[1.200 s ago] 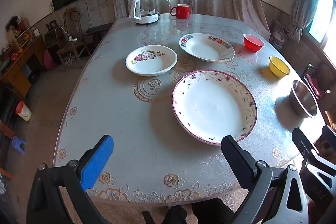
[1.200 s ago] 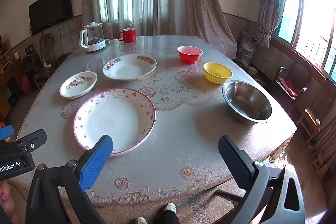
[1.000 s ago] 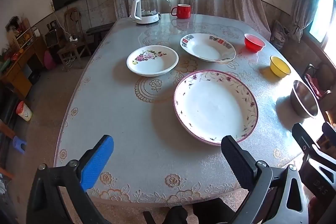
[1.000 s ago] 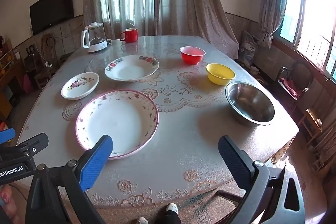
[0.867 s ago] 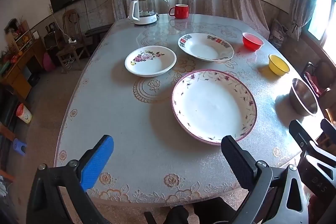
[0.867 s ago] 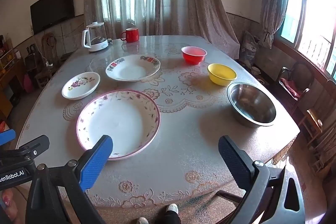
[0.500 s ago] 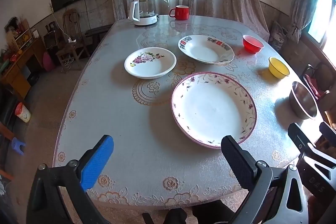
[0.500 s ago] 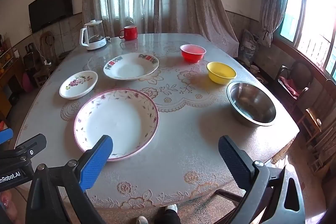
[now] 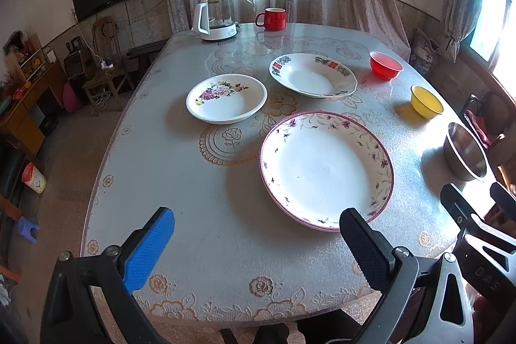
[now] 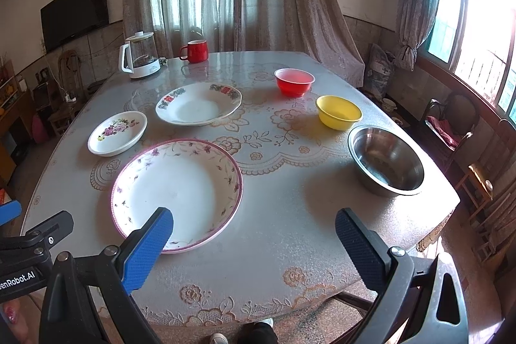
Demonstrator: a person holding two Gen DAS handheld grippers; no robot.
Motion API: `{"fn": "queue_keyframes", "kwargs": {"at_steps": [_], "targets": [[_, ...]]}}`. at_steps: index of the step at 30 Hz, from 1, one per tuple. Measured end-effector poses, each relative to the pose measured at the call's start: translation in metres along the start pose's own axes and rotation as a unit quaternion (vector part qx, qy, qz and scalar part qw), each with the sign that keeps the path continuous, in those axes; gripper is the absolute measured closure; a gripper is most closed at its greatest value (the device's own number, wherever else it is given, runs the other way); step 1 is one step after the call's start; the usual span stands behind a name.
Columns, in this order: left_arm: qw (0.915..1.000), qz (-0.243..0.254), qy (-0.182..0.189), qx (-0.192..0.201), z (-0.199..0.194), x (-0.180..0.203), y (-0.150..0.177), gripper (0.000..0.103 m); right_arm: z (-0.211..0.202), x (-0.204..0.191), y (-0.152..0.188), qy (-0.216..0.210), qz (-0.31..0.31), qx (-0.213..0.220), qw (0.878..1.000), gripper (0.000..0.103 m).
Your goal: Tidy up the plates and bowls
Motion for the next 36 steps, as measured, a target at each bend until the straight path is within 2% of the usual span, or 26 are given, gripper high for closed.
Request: {"fn": "queue_keyframes", "kwargs": {"at_steps": [36], "targets": [[1.0,0.003,0.0,-0.001,0.0001,-0.0005,-0.0011,0.0,0.0038,0.0024,0.0055,0.004,0.009,-0.014,1.0,0.0]]}}
Point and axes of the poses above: each gripper's, at about its wrist camera, not at the fingertips, and z roughly the way its jaws point, x to its right, y to its underside, the point moved 8 cm from there along z, roughly the way its jaws point, and after that the axes turned 1 degree about -y, right-handed, at the moved point
